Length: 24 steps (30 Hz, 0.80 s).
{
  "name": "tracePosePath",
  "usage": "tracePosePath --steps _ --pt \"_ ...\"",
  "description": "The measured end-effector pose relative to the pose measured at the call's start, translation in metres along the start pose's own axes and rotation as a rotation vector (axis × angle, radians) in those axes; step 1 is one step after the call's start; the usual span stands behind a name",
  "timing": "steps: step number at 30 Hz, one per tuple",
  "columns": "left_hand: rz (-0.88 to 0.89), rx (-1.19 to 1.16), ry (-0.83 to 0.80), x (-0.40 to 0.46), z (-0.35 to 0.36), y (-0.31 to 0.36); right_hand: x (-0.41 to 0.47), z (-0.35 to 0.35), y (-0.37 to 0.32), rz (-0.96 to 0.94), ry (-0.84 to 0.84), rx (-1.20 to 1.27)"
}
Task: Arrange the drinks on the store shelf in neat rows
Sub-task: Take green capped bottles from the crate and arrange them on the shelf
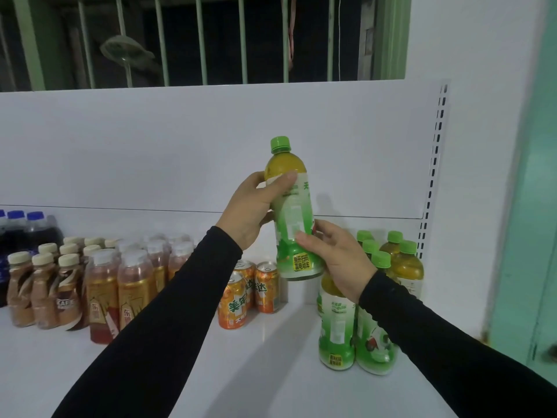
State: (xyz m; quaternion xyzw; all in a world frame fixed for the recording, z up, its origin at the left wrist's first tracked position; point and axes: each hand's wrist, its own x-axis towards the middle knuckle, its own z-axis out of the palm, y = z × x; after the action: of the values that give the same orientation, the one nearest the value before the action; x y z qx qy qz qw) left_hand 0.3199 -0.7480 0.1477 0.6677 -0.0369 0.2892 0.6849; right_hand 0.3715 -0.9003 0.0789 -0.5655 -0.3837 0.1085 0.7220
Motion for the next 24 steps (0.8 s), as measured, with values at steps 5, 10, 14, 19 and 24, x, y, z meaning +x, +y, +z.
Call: tracePosePath --steps 5,10,14,19,24 --pt "-0.093 -0.114 -0.083 -0.004 -0.007 -0.004 0.001 -0.004 0.002 0.113 -0.08 0.169" --pt "-0.07 -0.098 -0.003 -0.004 -0.006 -0.011 -0.002 -0.005 0.002 0.091 -0.078 -0.077" --pt "-0.031 -0.107 0.057 -0.003 -0.002 -0.013 -0.003 0.0 0.002 -0.004 0.017 -0.272" --pt "0.0 -0.085 0.038 -0.004 -0.004 -0.014 -0.004 0.001 0.003 0.022 0.054 -0.046" --pt "-0.053 -0.146 -0.067 -0.004 -0.012 -0.009 -0.005 -0.003 0.002 0.159 -0.122 0.174"
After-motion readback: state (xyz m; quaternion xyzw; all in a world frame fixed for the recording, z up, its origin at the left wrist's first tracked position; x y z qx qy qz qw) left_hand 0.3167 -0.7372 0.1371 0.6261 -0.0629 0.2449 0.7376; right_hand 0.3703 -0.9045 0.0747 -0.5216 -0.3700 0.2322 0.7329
